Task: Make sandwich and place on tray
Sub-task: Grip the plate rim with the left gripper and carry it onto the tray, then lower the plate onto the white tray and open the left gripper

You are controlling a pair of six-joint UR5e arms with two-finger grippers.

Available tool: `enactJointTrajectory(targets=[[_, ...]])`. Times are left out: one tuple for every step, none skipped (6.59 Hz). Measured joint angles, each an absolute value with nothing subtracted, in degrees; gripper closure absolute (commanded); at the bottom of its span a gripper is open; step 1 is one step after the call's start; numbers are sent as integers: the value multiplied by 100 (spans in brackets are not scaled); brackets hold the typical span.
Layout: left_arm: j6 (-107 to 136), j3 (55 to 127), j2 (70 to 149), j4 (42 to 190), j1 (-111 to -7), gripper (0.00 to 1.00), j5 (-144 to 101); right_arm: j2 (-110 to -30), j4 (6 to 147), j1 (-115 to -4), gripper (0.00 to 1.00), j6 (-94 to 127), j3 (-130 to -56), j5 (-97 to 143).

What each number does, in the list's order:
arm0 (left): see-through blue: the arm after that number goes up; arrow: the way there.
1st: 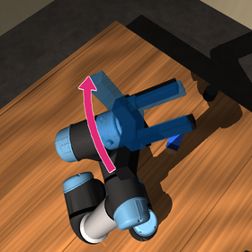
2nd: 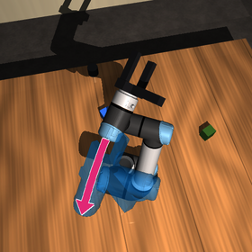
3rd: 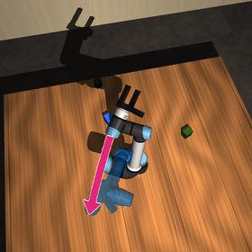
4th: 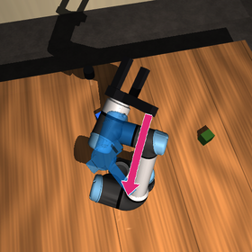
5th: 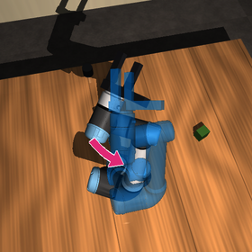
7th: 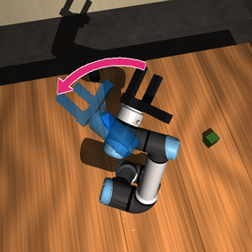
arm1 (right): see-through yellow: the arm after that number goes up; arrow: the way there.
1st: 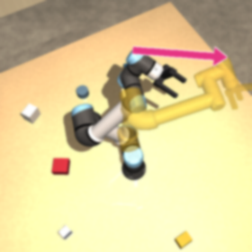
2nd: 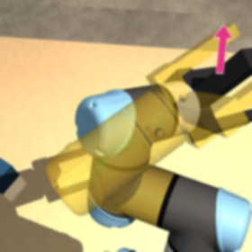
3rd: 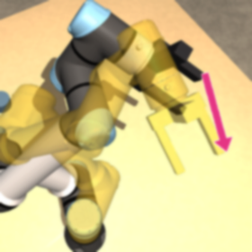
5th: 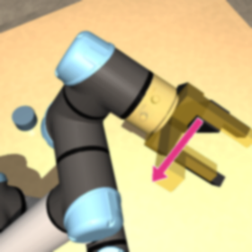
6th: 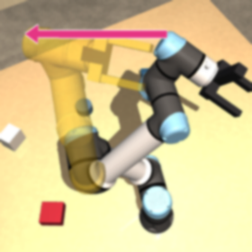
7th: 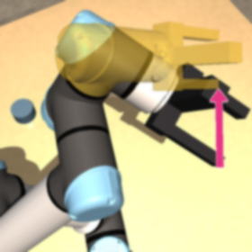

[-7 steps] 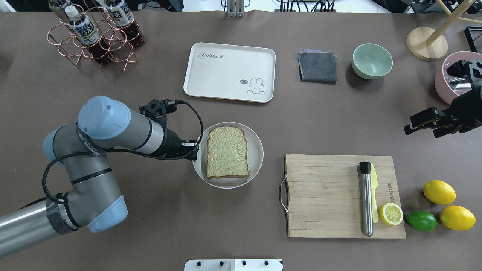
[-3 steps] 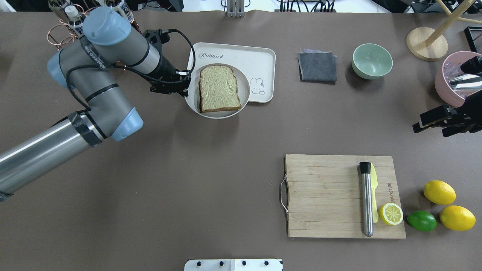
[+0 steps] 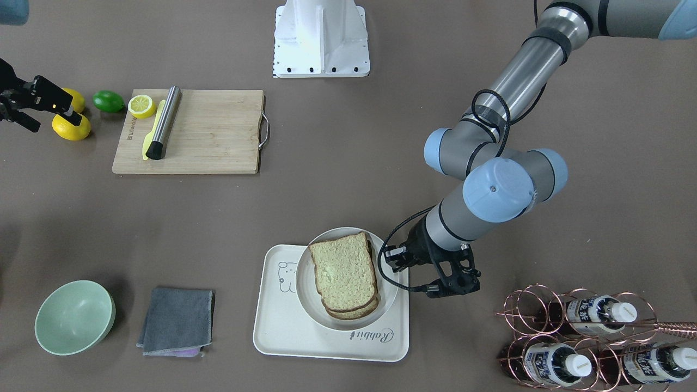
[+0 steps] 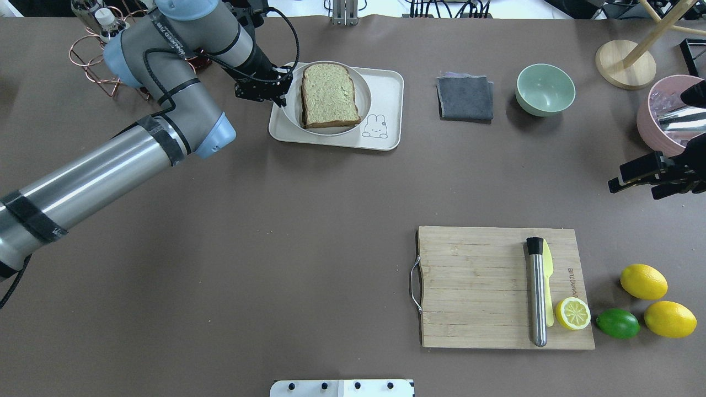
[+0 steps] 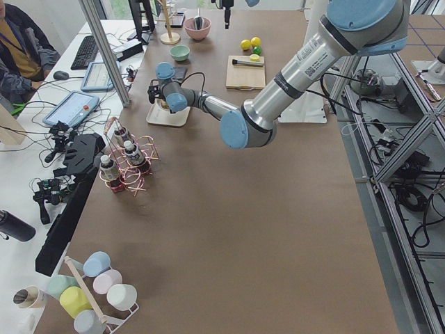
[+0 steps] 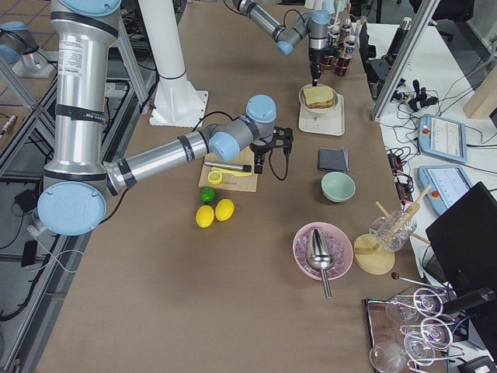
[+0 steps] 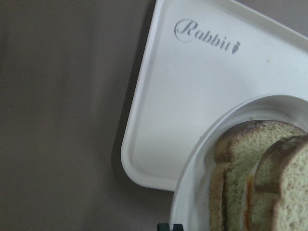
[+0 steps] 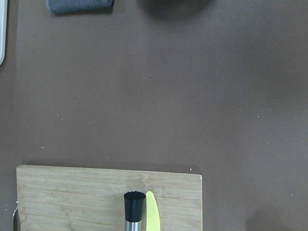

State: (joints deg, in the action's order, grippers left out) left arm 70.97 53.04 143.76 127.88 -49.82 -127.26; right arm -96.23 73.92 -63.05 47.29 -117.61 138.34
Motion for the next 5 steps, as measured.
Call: enactJointTrajectory(targets=[[7083,4797,14665,12986,-4982,100,-12627,-9619,7392,-6299,0,4729,-11761,13831],[7055,4498,14821,13126,-4984,100,-12547,-9612,7392,-6283,0,4729,-11757,13823],[7013,4303,14925,13231,-4976,100,-12466,-9609,7392,-6275,0,4729,-11754,13811],[6987,4217,14971,13312,-4931,100,-12379,-9609,7392,-6275,0,4728,-11752,13800],[6976,4185,14978,13375,-4874,100,-12286,-9615,7392,-6277,0,4728,-11743,13789]])
